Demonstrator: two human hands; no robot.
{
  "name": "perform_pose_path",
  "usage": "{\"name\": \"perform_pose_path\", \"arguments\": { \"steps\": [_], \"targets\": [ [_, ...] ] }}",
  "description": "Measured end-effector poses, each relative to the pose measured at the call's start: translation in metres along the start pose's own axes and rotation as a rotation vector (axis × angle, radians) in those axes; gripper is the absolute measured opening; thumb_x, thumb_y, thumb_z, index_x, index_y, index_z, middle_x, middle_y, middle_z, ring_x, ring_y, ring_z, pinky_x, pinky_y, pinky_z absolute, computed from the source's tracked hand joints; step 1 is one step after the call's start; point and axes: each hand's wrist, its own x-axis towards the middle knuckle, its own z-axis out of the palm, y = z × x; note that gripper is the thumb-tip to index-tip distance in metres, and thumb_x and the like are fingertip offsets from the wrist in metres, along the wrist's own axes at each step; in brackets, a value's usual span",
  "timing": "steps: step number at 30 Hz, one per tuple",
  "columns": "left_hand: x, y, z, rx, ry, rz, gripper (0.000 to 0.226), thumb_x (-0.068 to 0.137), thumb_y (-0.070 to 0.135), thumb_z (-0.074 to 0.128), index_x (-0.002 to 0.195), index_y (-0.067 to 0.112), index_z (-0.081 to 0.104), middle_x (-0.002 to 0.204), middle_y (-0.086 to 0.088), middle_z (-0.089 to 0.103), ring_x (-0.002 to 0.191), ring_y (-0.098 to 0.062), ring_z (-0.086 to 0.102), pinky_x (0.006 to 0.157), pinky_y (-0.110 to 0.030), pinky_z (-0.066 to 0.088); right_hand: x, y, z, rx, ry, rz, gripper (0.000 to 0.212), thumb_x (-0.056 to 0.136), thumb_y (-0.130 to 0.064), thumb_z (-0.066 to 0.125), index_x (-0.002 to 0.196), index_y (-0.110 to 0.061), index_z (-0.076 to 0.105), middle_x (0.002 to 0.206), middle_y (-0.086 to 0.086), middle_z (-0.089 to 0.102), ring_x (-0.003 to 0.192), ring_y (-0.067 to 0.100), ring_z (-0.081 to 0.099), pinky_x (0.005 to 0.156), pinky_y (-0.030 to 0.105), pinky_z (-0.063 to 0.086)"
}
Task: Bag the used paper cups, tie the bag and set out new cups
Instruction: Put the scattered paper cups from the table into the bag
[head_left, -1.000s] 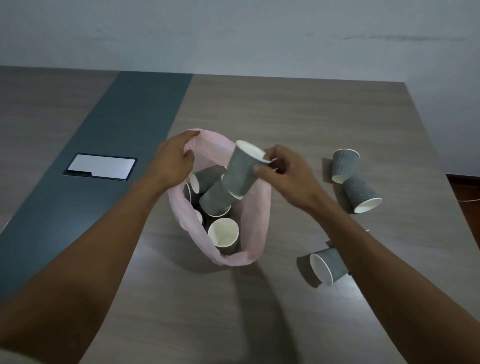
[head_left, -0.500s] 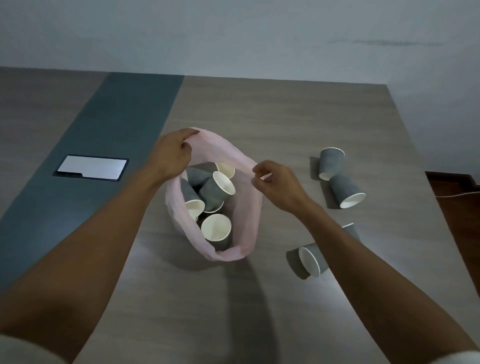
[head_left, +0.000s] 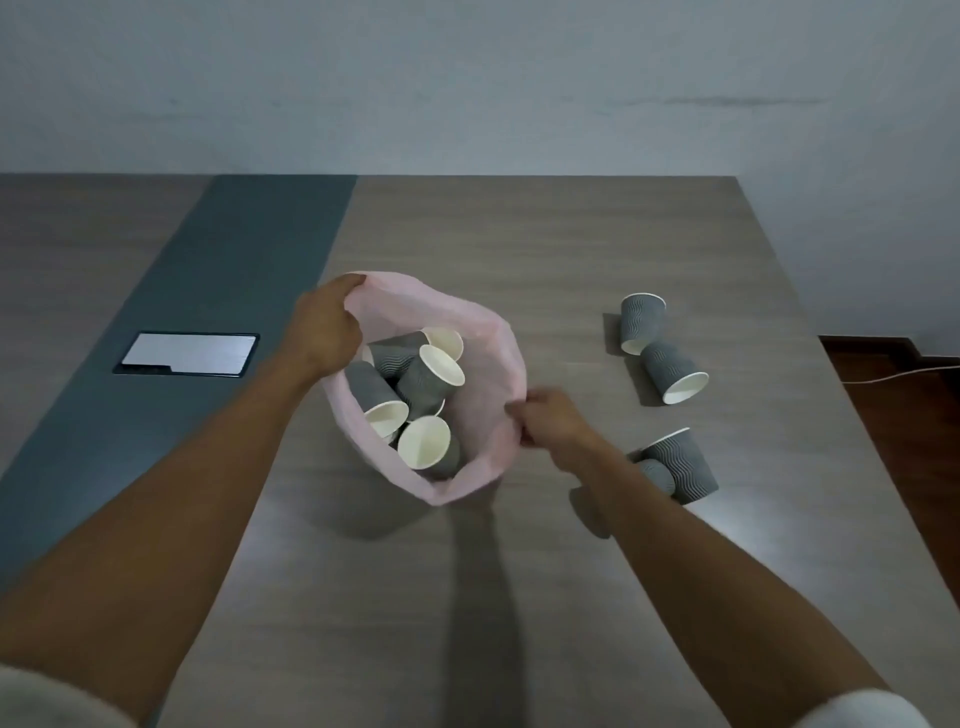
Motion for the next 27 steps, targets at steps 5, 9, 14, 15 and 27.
{"name": "perform_pose_path", "arguments": {
  "steps": [5, 9, 14, 15, 27],
  "targets": [
    [0.008, 0.01, -0.04, 0.002, 0.133, 0.02, 0.06, 0.091, -0.002, 0.046, 0.148, 0.017, 0.05, 0.145, -0.014, 0.056, 0.131, -0.04, 0.05, 0.113, -0.042, 0.038, -0.028, -0.113, -0.049, 0.113, 0.192, -0.342, 0.02, 0.091, -0.013, 0.066, 0.084, 0.006, 0.064, 0.078, 0.015, 0.063, 0.068, 0.023, 0.063, 0.063, 0.04, 0.063],
    [-0.001, 0.036, -0.028, -0.111, 0.212, 0.097, 0.062, 0.088, -0.004, 0.042, 0.146, 0.014, 0.051, 0.143, -0.012, 0.058, 0.131, -0.035, 0.053, 0.109, -0.033, 0.037, -0.042, -0.134, -0.084, -0.004, 0.349, -0.434, 0.026, 0.091, -0.014, 0.063, 0.089, 0.012, 0.062, 0.076, 0.015, 0.065, 0.066, 0.025, 0.065, 0.048, 0.032, 0.058],
    [-0.03, 0.057, 0.039, -0.263, 0.127, 0.052, 0.064, 0.087, -0.002, 0.037, 0.144, 0.025, 0.05, 0.142, -0.003, 0.058, 0.125, -0.024, 0.056, 0.101, -0.028, 0.04, -0.028, -0.096, -0.131, -0.071, 0.495, -0.386, 0.021, 0.093, -0.012, 0.059, 0.087, 0.008, 0.061, 0.074, 0.013, 0.054, 0.065, 0.023, 0.053, 0.054, 0.038, 0.054],
    [-0.036, 0.059, 0.052, -0.267, 0.097, 0.057, 0.063, 0.089, 0.001, 0.037, 0.145, 0.026, 0.05, 0.142, -0.001, 0.058, 0.125, -0.022, 0.055, 0.1, -0.026, 0.038, -0.026, -0.088, -0.14, -0.082, 0.489, -0.361, 0.022, 0.093, -0.012, 0.059, 0.088, 0.01, 0.061, 0.074, 0.013, 0.054, 0.066, 0.023, 0.053, 0.055, 0.036, 0.053],
    [-0.06, 0.07, 0.105, 0.034, 0.09, -0.104, 0.056, 0.091, 0.01, 0.046, 0.145, 0.022, 0.045, 0.145, -0.01, 0.054, 0.127, -0.036, 0.053, 0.104, -0.047, 0.045, -0.025, -0.023, -0.206, -0.458, -0.042, -0.086, 0.01, 0.089, -0.008, 0.057, 0.087, -0.001, 0.064, 0.078, 0.015, 0.067, 0.055, 0.022, 0.066, 0.052, 0.027, 0.053]
  ]
}}
